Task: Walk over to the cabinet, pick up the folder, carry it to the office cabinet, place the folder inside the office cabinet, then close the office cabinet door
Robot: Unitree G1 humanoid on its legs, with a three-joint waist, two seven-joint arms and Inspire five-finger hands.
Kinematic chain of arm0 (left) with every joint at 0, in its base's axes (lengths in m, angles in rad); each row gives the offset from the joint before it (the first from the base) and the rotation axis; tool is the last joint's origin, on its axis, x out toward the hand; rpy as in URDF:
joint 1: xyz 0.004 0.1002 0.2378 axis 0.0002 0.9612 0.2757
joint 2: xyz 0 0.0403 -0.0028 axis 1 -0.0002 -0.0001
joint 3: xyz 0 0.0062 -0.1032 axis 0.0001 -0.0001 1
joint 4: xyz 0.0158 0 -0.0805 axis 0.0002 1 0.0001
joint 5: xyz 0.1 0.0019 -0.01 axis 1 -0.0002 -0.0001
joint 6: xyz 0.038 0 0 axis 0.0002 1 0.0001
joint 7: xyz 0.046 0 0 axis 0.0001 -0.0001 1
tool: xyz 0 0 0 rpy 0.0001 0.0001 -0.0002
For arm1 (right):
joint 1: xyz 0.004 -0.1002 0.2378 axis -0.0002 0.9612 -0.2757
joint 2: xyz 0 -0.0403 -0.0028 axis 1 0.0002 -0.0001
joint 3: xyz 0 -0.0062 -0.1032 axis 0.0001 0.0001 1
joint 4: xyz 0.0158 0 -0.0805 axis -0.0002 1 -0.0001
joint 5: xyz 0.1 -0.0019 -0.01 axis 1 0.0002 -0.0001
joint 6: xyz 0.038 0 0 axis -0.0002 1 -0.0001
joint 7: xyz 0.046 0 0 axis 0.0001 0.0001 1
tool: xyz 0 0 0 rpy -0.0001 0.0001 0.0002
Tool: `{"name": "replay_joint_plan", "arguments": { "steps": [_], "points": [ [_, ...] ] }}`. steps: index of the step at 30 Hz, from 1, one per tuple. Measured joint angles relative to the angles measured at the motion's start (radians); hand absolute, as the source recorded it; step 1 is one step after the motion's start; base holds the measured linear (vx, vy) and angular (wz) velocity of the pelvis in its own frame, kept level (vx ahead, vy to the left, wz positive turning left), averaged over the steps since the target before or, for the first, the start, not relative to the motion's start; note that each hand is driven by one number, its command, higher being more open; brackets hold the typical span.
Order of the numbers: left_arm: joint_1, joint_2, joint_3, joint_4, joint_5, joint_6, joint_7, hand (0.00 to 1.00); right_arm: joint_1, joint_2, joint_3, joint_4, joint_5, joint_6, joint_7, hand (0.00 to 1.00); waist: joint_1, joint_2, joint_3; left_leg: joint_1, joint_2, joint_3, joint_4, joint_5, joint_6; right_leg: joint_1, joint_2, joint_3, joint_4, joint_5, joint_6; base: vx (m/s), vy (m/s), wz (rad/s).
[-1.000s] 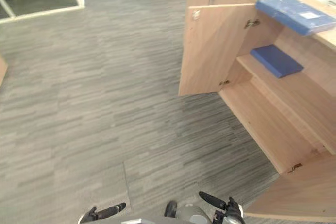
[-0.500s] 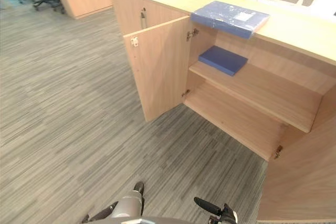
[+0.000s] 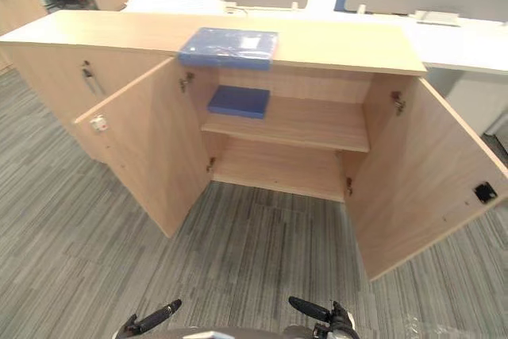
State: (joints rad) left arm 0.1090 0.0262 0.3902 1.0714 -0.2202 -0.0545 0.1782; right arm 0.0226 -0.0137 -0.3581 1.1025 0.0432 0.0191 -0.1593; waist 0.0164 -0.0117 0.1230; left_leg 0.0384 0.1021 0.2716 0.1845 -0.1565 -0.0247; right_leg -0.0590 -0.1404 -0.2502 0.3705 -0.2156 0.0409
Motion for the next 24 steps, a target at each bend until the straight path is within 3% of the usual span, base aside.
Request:
{"name": "replay_joint_plan", "arguments": {
  "steps": [4, 8, 10, 11, 12, 13, 14, 16, 17, 18, 19, 20, 21, 22, 23, 24],
  "points": [
    [-0.025, -0.054, 0.051, -0.017, 0.026, 0.002, -0.006, 1.0, 0.011, 0.005, -0.017, -0.001, 0.001, -0.001, -0.003, 1.0, 0.002, 0.005, 0.0, 0.041, 0.001, -0.087, -0.106, 0.07, -0.053, 0.015, 0.035, -0.042, -0.016, -0.024, -0.025, 0.15, -0.173, 0.17],
    [-0.028, -0.068, 0.114, -0.023, 0.055, 0.003, -0.011, 1.0, 0.012, 0.015, -0.023, 0.001, -0.002, 0.004, -0.001, 1.0, 0.002, 0.002, 0.001, 0.06, 0.039, -0.098, -0.085, 0.039, -0.083, 0.079, 0.073, -0.074, -0.05, -0.043, -0.04, 0.2, -0.115, 0.18],
    [-0.023, -0.08, 0.161, -0.045, 0.055, 0.007, -0.014, 1.0, 0.017, 0.017, -0.024, -0.011, -0.003, 0.01, 0.003, 1.0, 0.002, 0.005, 0.003, -0.014, 0.079, -0.11, 0.158, -0.066, -0.086, 0.128, 0.096, -0.079, -0.076, -0.067, -0.042, 0.16, -0.049, 0.08],
    [-0.022, -0.087, 0.18, -0.054, 0.054, 0.012, -0.017, 1.0, 0.019, 0.017, -0.023, -0.015, -0.003, 0.014, 0.003, 1.0, 0.004, 0.009, 0.002, -0.054, 0.095, -0.122, 0.264, -0.092, -0.076, 0.142, 0.105, -0.079, -0.08, -0.073, -0.043, 0.13, -0.036, -0.03],
    [-0.017, -0.102, 0.216, -0.078, 0.052, 0.016, -0.018, 1.0, 0.026, 0.018, -0.021, -0.027, -0.002, 0.019, 0.004, 1.0, 0.011, 0.016, 0.002, -0.134, 0.124, -0.153, 0.478, -0.104, -0.063, 0.169, 0.12, -0.074, -0.081, -0.088, -0.045, 0.11, -0.01, -0.13],
    [-0.014, -0.109, 0.225, -0.09, 0.052, 0.016, -0.017, 1.0, 0.031, 0.017, -0.017, -0.032, -0.002, 0.02, 0.004, 1.0, 0.016, 0.023, 0.001, -0.166, 0.138, -0.171, 0.568, -0.094, -0.053, 0.186, 0.129, -0.069, -0.082, -0.094, -0.046, 0.17, 0.024, -0.28],
    [-0.011, -0.114, 0.224, -0.102, 0.052, 0.018, -0.019, 1.0, 0.038, 0.008, 0.004, -0.039, -0.002, 0.02, 0.004, 1.0, 0.025, 0.046, 0.005, -0.212, 0.157, -0.213, 0.713, -0.05, -0.051, 0.224, 0.15, -0.053, -0.089, -0.108, -0.048, 0.22, 0.074, -0.42],
    [0.0, -0.103, 0.224, -0.111, 0.051, 0.02, -0.02, 1.0, 0.042, 0.008, 0.046, -0.038, -0.003, 0.023, 0.004, 1.0, 0.038, 0.033, 0.001, -0.277, 0.162, -0.255, 0.898, 0.112, -0.087, 0.294, 0.157, -0.012, -0.132, -0.113, -0.047, 0.31, 0.141, -0.56],
    [0.007, -0.097, 0.222, -0.116, 0.052, 0.021, -0.02, 1.0, 0.043, 0.009, 0.07, -0.038, -0.004, 0.024, 0.001, 1.0, 0.047, 0.024, -0.002, -0.315, 0.158, -0.255, 0.976, 0.104, -0.085, 0.321, 0.152, 0.013, -0.156, -0.113, -0.047, 0.31, 0.149, -0.5],
    [0.008, -0.095, 0.219, -0.117, 0.052, 0.021, -0.022, 1.0, 0.042, 0.009, 0.075, -0.038, -0.004, 0.025, -0.001, 1.0, 0.048, 0.024, -0.001, -0.337, 0.152, -0.256, 0.998, 0.057, -0.075, 0.331, 0.149, 0.025, -0.167, -0.113, -0.047, 0.36, 0.171, -0.57],
    [0.005, -0.091, 0.214, -0.119, 0.052, 0.021, -0.023, 1.0, 0.038, 0.011, 0.076, -0.038, -0.004, 0.029, -0.007, 1.0, 0.059, 0.012, 0.004, -0.377, 0.127, -0.251, 1.004, -0.027, -0.068, 0.357, 0.13, 0.047, -0.189, -0.112, -0.045, 0.31, 0.16, -0.47],
    [0.005, -0.089, 0.214, -0.121, 0.052, 0.021, -0.024, 1.0, 0.038, 0.013, 0.075, -0.037, -0.004, 0.032, -0.008, 1.0, 0.068, 0.007, 0.006, -0.396, 0.109, -0.243, 0.986, -0.062, -0.065, 0.363, 0.116, 0.061, -0.195, -0.111, -0.045, 0.43, 0.276, -0.71],
    [0.009, -0.089, 0.213, -0.124, 0.051, 0.021, -0.021, 1.0, 0.038, 0.017, 0.08, -0.037, -0.003, 0.037, -0.015, 1.0, 0.085, -0.008, 0.018, -0.433, 0.063, -0.221, 0.887, -0.11, -0.05, 0.385, 0.074, 0.085, -0.196, -0.111, -0.042, 0.35, 0.247, -0.54],
    [0.015, -0.087, 0.207, -0.125, 0.05, 0.021, -0.019, 1.0, 0.038, 0.017, 0.084, -0.037, -0.003, 0.04, -0.016, 1.0, 0.085, -0.009, 0.024, -0.438, 0.043, -0.212, 0.813, -0.112, -0.042, 0.398, 0.059, 0.088, -0.194, -0.11, -0.04, 0.45, 0.307, -0.44],
    [0.036, -0.084, 0.181, -0.126, 0.048, 0.019, -0.016, 1.0, 0.041, 0.015, 0.087, -0.039, -0.003, 0.042, -0.017, 1.0, 0.084, -0.001, 0.021, -0.432, 0.018, -0.198, 0.608, -0.073, -0.005, 0.416, 0.045, 0.092, -0.181, -0.108, -0.023, 0.41, 0.262, -0.1],
    [0.058, -0.072, 0.146, -0.114, 0.033, 0.021, -0.021, 1.0, 0.05, 0.007, 0.088, -0.047, -0.003, 0.038, -0.016, 1.0, 0.086, 0.003, 0.012, -0.393, -0.003, -0.191, 0.413, 0.033, 0.039, 0.427, 0.031, 0.116, -0.149, -0.122, 0.014, 0.43, 0.235, 0.06]
  ]
}}
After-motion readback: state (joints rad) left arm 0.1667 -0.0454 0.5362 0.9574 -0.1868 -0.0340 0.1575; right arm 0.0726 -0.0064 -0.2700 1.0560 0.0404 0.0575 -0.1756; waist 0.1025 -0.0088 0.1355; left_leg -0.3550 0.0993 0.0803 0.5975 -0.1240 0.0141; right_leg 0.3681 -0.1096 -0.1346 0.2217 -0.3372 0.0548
